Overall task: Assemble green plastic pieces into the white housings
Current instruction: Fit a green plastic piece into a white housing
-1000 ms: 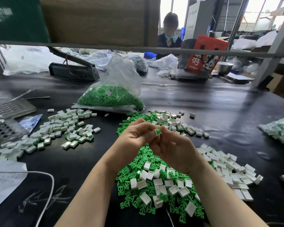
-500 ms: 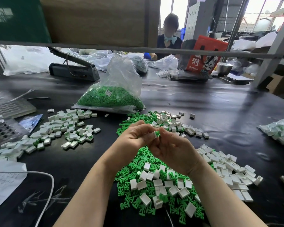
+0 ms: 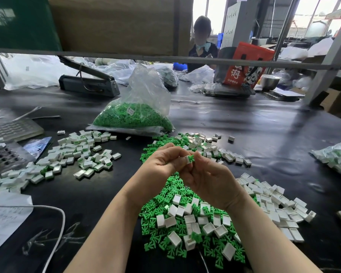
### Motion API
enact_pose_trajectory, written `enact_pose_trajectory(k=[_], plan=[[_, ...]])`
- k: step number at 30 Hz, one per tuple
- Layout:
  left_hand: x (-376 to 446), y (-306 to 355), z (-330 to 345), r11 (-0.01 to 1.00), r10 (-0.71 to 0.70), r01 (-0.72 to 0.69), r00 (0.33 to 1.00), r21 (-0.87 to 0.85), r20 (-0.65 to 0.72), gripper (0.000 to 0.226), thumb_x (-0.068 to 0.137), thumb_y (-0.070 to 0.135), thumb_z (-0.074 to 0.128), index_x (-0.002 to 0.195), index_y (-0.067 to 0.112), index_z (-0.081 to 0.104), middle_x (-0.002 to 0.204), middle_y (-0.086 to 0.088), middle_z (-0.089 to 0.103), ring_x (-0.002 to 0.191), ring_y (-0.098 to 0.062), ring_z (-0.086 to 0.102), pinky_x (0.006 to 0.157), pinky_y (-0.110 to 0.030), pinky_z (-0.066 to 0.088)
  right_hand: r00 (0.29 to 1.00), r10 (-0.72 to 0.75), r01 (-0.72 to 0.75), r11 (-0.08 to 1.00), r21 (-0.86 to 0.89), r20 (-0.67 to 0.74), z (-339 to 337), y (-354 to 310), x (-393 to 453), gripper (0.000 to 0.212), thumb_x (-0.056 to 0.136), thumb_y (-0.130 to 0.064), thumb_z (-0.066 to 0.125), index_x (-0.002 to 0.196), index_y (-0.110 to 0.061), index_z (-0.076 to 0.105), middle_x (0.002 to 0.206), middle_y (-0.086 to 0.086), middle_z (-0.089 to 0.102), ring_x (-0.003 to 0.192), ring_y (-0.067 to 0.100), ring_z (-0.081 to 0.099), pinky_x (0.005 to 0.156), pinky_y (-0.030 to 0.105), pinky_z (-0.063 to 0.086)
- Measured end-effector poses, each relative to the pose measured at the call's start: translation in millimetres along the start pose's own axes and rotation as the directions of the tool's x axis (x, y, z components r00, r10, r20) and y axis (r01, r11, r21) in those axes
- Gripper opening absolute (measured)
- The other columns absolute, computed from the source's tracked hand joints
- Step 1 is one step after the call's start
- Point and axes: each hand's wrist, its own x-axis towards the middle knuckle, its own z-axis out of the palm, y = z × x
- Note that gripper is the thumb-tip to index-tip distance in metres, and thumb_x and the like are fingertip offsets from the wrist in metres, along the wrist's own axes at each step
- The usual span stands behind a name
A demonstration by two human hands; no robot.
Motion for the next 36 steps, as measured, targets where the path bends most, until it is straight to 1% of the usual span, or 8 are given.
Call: enact_pose_trajectory(k=[6,12,19,21,26,29,33,36], plan=[[-1.8,3.9,-1.2,1.000,0.004,-0.004,1.000,0.005,0.024,0.020,0.095,0.004,0.055,0.087,0.017,0.069,0.091,-0.003,0.053,0.087,0.002,0.056,0.085,-0.010,0.042,1.000,-0.002,0.002,1.000,-0.008,-0.030,1.2,1.0,1.2,0.079,0.075,-0.042,0.080,0.131,-0.001,0.042,0.081,0.002,0.048,0.067,0.010,0.048,0.064,0.018,0.046],[-2.1,4.1,-2.0,1.000,-0.011,0.011,1.000,0.009,0.023,0.018,0.094,0.002,0.056,0.088,0.012,0.069,0.093,-0.006,0.054,0.087,-0.008,0.058,0.091,-0.024,0.047,0.999,-0.011,0.009,0.999,-0.045,-0.040,2.3,0.2,0.5,0.083,0.073,-0.045,0.081,0.130,-0.002,0.038,0.079,0.004,0.045,0.065,0.011,0.044,0.062,0.020,0.040],[-2.2,3.1,-2.1,0.998,-0.028,0.027,0.999,0.057,0.023,0.014,0.095,0.007,0.057,0.088,0.009,0.069,0.093,-0.006,0.051,0.089,-0.009,0.054,0.091,-0.026,0.044,0.999,0.023,-0.023,1.000,-0.005,-0.030,1.5,-0.3,-1.1,0.053,0.072,-0.044,0.081,0.098,-0.005,0.057,0.075,0.000,0.050,0.067,0.012,0.049,0.066,0.021,0.044],[-2.1,4.4,-0.8,0.999,-0.021,0.020,1.000,0.049,0.021,0.016,0.095,0.007,0.056,0.086,0.013,0.069,0.093,-0.007,0.051,0.090,-0.009,0.054,0.092,-0.026,0.044,1.000,0.024,-0.024,1.000,0.009,-0.016,2.2,-0.9,-1.5,0.050,0.074,-0.043,0.079,0.101,-0.006,0.059,0.075,-0.001,0.050,0.068,0.012,0.048,0.067,0.021,0.044],[-2.9,5.4,-0.4,0.999,-0.012,0.010,0.999,0.041,0.033,0.021,0.095,0.007,0.056,0.084,0.019,0.068,0.093,-0.006,0.053,0.093,-0.011,0.055,0.095,-0.026,0.044,1.000,0.001,-0.001,1.000,-0.010,-0.029,4.1,-1.5,-1.1,0.067,0.073,-0.043,0.081,0.113,-0.006,0.042,0.075,-0.001,0.050,0.065,0.010,0.045,0.063,0.019,0.042],[-3.0,5.5,-0.2,1.000,-0.014,0.013,0.999,0.022,0.034,0.020,0.095,0.006,0.056,0.085,0.019,0.069,0.093,-0.004,0.055,0.095,-0.011,0.056,0.095,-0.026,0.043,1.000,-0.017,0.016,1.000,-0.013,-0.019,3.9,-1.5,-0.7,0.070,0.074,-0.042,0.080,0.118,-0.004,0.040,0.075,-0.001,0.052,0.064,0.009,0.045,0.061,0.018,0.043],[-2.2,1.7,-3.2,0.999,-0.013,0.013,1.000,0.035,0.026,0.015,0.094,0.006,0.057,0.088,0.010,0.070,0.095,-0.014,0.055,0.091,-0.015,0.058,0.094,-0.032,0.047,1.000,0.006,-0.007,0.996,-0.087,-0.014,2.4,-2.3,-0.2,0.051,0.077,-0.045,0.077,0.101,-0.004,0.059,0.076,-0.002,0.052,0.066,0.009,0.046,0.063,0.018,0.043],[-2.4,-2.3,-6.3,0.996,-0.073,0.069,0.996,0.059,0.057,0.011,0.093,0.010,0.061,0.092,0.007,0.072,0.090,-0.002,0.054,0.085,-0.007,0.058,0.085,-0.023,0.047,0.997,0.082,-0.079,0.974,-0.213,0.007,-4.7,-8.2,-5.3,0.025,0.085,-0.041,0.069,0.091,-0.017,0.071,0.079,-0.001,0.053,0.072,0.011,0.047,0.069,0.022,0.041]])
